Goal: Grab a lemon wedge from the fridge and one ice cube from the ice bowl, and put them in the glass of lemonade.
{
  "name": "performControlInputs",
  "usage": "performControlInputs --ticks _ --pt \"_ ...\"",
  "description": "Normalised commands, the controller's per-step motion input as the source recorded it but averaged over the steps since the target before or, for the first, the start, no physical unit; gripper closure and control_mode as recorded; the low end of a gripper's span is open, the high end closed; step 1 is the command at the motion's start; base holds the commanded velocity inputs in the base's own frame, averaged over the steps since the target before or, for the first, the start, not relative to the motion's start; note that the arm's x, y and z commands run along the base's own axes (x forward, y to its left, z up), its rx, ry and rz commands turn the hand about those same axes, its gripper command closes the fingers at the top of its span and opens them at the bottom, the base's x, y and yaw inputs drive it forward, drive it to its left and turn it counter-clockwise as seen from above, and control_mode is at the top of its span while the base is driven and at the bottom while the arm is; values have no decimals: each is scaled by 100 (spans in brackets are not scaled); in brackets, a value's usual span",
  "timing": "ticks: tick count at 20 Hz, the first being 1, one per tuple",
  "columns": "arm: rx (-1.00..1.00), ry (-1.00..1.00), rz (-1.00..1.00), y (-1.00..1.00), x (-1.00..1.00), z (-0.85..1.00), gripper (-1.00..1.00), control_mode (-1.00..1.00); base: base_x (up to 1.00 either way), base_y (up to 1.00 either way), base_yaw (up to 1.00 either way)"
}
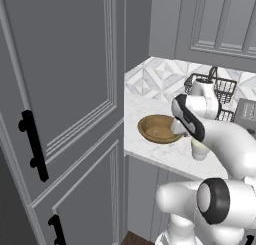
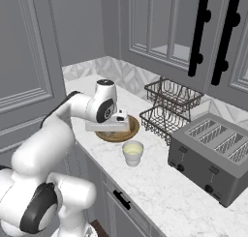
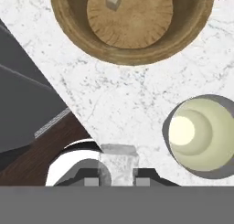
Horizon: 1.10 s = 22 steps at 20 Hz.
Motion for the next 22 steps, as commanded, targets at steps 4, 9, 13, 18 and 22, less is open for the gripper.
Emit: performControlInputs --ticks 4,9,13,18,22 --pt "0 -6 -28 -62 0 2 100 -100 0 0 0" --pt "-3 0 -27 -52 8 4 100 -100 0 0 0" --pt "0 2 -7 -21 22 -14 100 -100 0 0 0" --pt "0 0 0 -4 23 -42 100 -100 0 0 0" --pt "0 0 -1 -41 -6 -5 100 -100 0 0 0"
